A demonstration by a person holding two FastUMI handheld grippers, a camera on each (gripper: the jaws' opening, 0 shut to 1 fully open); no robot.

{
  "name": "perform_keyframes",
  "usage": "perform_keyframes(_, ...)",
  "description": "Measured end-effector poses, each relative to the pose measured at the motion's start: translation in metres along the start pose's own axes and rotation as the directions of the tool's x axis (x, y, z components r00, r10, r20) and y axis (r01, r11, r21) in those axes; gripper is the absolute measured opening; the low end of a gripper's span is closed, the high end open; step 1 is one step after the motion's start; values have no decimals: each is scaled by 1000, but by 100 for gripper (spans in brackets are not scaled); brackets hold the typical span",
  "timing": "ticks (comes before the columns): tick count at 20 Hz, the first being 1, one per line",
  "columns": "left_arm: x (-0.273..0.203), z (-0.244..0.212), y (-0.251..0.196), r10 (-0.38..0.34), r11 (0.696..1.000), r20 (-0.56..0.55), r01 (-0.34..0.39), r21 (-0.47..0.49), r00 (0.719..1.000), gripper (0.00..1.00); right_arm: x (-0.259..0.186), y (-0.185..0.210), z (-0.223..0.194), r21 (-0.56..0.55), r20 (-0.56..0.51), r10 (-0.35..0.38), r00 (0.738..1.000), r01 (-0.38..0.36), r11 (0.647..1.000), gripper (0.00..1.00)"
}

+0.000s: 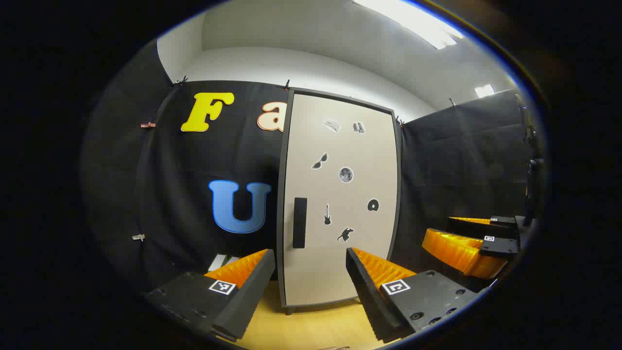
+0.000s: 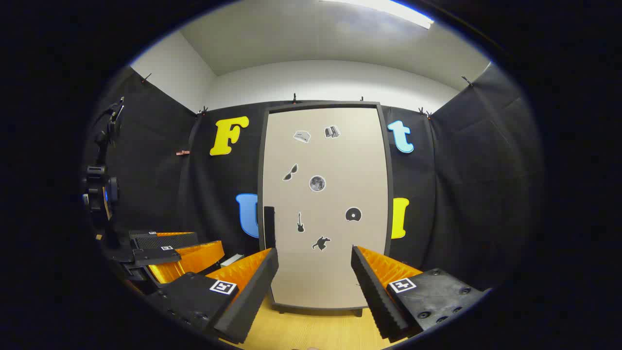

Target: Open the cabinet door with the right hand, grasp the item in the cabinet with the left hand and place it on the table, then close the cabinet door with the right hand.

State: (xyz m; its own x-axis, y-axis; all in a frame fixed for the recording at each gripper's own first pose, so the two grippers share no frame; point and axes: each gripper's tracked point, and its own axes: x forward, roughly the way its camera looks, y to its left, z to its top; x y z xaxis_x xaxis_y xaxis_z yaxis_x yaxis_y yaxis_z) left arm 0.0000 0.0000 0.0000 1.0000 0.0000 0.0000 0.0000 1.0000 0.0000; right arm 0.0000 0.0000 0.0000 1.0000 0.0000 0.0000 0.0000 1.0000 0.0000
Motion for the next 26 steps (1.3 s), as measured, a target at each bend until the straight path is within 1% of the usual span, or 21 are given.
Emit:
perform_keyframes(4,-7,-1,3,8,1000,0,-8,22,1000,94,-3,4,1,12,-2,-8,1000,8,1000,97)
perform_keyframes(10,-18,-2,7,-7,999,10,7,32,1000,95,-12,11,4,8,-7,-31,999,31,999,98)
perform_keyframes(16,-27,-5,10,-59,998,9,59,28,998,95,-19,26,6,-9,1,-49,999,50,999,98)
perform_keyframes(20,-31,-7,23,-52,998,12,52,38,999,95,-22,40,6,-15,2,-49,999,49,999,98)
perform_keyframes(26,-33,-10,34,-57,998,7,57,35,998,95,-24,51,2,-24,-11,-58,998,58,998,98)
